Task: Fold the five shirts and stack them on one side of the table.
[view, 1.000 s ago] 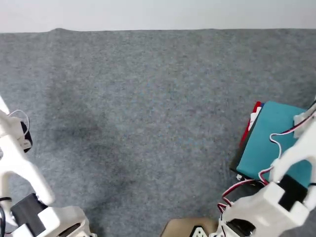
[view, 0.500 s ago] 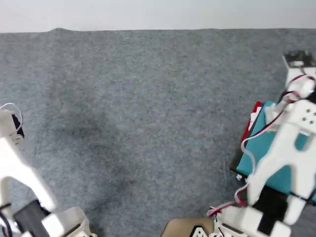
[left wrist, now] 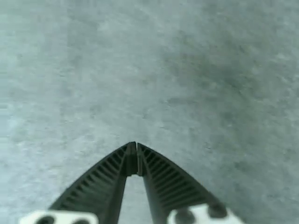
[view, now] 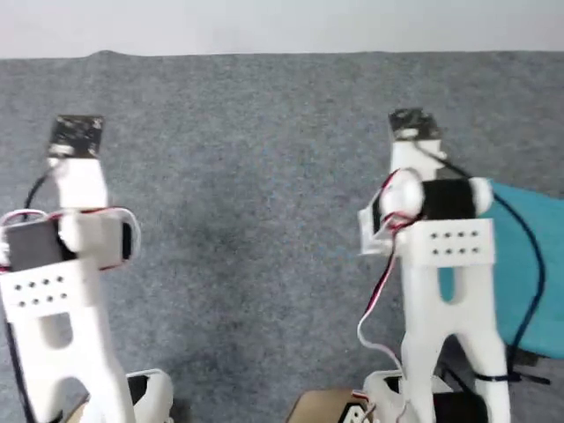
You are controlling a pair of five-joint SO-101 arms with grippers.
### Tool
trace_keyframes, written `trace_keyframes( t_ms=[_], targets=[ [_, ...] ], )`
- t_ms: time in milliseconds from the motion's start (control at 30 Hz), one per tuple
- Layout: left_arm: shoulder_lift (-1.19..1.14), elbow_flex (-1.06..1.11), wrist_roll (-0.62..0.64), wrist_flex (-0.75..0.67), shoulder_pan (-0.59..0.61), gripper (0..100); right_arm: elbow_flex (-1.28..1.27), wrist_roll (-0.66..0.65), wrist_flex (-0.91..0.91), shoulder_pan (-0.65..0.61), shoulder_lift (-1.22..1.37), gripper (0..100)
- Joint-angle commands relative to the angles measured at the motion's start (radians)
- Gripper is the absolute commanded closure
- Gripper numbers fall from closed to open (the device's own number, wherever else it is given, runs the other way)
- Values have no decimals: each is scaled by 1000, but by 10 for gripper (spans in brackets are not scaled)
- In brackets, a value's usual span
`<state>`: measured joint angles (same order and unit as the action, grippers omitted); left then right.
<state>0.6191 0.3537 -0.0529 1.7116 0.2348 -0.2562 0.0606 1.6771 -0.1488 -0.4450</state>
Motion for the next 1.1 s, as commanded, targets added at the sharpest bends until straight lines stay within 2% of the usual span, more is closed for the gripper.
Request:
trace_keyframes(
  t_ms=[0, 100, 233, 367, 467, 667, 867, 1067],
  targets=[
    [75, 76, 46, -72, -86, 994, -97, 72, -94, -38, -97, 987],
    [157, 202, 48, -183, -133, 994, -209, 117, -219, -31, -179, 987],
    [313, 453, 49, -422, -167, 994, -402, 198, -354, -44, -323, 988],
    [496, 762, 49, -690, -170, 994, -611, 196, -556, -91, -429, 988],
    [611, 957, 51, -809, -170, 995, -752, 196, -704, -105, -463, 988],
    [810, 1176, 49, -832, -163, 995, -970, 198, -964, -91, -461, 988],
    [988, 1296, 43, -825, -149, 995, -1188, 196, -1247, -81, -469, 988],
    [1086, 1337, 38, -769, -57, 995, -1252, 201, -1357, -73, -470, 988]
  ],
)
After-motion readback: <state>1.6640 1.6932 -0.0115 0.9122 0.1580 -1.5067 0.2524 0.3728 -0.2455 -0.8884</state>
